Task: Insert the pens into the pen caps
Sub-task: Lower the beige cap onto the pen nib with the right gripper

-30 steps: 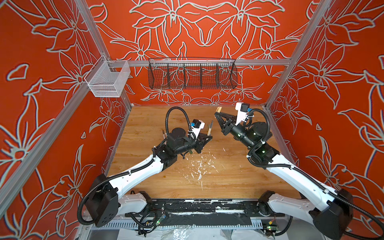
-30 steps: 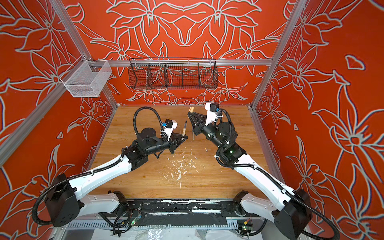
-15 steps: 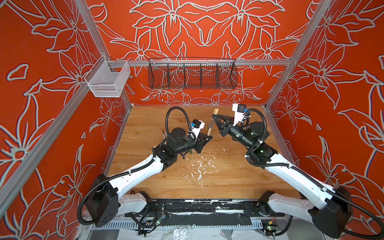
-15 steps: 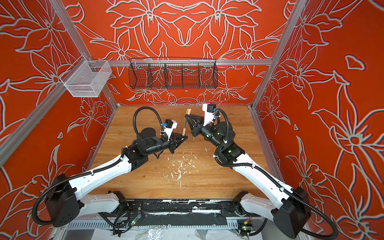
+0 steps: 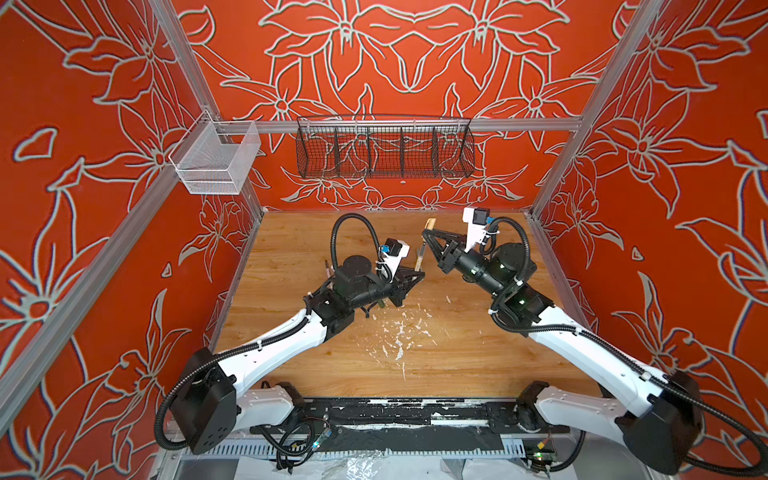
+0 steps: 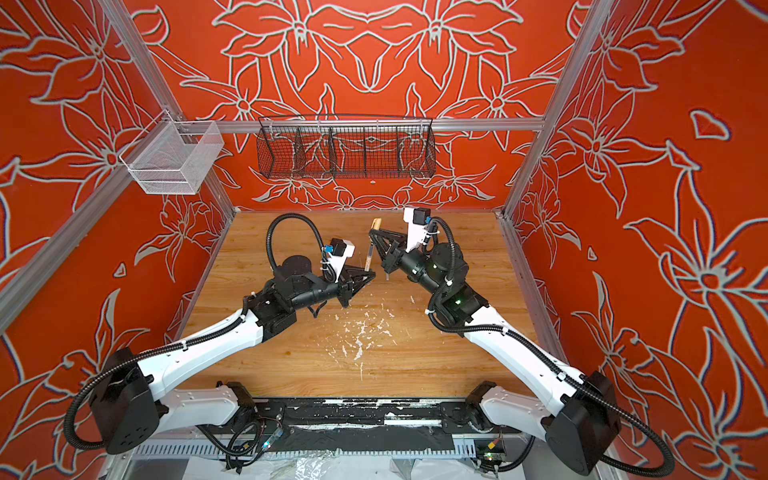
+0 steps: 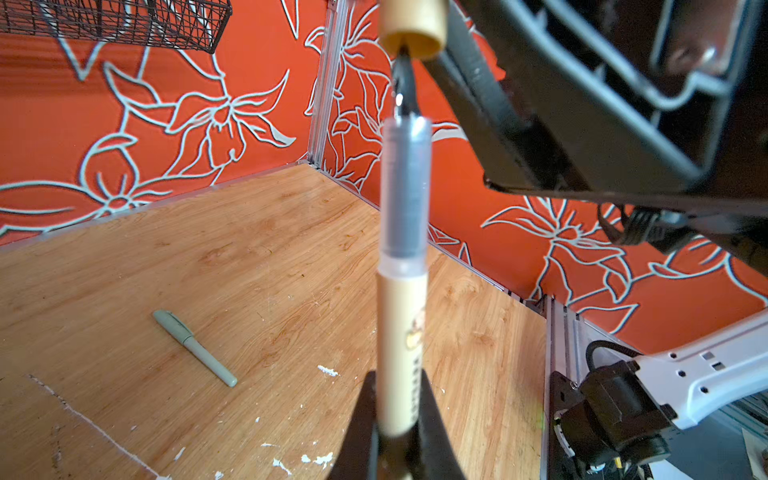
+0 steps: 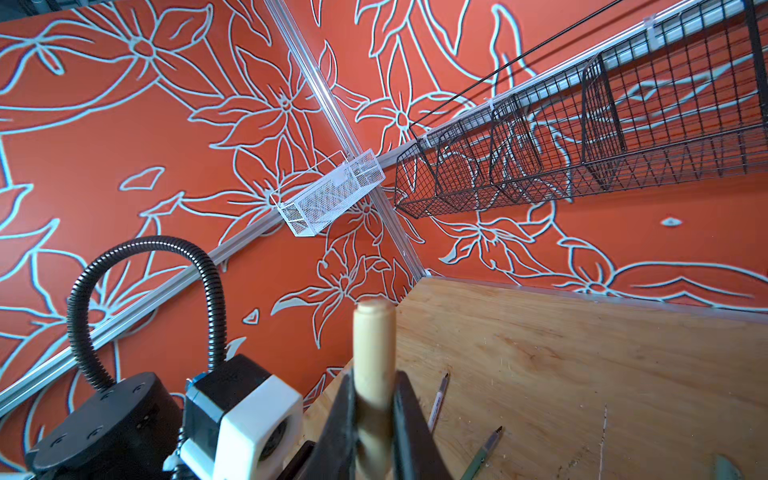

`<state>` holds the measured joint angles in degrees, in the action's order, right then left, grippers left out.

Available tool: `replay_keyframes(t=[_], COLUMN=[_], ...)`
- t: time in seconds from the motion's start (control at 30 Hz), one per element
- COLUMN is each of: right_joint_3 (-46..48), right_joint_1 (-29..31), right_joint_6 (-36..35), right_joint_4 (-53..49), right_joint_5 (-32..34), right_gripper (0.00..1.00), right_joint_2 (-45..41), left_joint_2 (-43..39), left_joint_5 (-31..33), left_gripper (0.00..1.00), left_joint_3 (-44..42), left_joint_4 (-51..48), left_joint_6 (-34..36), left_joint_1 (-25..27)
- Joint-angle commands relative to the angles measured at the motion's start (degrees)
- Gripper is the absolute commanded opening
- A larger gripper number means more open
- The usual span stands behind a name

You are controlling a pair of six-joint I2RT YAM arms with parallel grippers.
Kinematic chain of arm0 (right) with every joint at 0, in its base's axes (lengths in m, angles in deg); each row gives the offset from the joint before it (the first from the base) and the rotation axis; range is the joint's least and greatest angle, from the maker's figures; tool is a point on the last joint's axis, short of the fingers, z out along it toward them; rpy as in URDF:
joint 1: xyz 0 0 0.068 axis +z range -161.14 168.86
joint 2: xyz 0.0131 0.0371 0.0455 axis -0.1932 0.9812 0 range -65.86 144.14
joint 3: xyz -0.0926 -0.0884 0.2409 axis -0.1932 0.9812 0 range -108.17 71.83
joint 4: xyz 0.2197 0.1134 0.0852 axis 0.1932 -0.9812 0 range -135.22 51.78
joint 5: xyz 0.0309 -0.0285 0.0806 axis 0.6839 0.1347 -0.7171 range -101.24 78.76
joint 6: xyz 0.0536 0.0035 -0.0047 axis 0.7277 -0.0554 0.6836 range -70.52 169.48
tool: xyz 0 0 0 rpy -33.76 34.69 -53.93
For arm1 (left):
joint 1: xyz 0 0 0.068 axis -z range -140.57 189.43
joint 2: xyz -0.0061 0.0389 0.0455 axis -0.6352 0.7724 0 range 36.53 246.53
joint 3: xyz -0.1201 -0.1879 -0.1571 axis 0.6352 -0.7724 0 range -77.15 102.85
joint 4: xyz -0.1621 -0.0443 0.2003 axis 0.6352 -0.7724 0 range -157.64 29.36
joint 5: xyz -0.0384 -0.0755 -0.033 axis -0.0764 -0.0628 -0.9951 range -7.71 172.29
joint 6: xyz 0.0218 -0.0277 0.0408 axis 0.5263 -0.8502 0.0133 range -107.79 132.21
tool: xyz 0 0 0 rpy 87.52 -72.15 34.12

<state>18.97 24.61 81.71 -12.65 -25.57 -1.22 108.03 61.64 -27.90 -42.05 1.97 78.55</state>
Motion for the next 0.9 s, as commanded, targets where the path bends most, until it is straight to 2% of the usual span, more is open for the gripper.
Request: replay_keyframes(t=[0.0, 0.87], right_joint_3=[0.55, 3.55], right_joint_1=[0.44, 1.25], right_joint_6=[1.20, 4.22], right_joint_4=[0.34, -1.31], right_joint_5=[-0.86, -4.52], right_gripper=[0.14, 0.14], right_joint_2=[-0.50, -1.80], left_joint_2=[-1.01, -0.85], left_joint_5=[-0.14, 0.58], left_gripper=[0.00, 0.00], left_joint_3=[0.22, 0.34], left_joint_4=[1.71, 1.27], left_joint_6=[0.61, 0.75], left_joint_1=[0.44, 0.39])
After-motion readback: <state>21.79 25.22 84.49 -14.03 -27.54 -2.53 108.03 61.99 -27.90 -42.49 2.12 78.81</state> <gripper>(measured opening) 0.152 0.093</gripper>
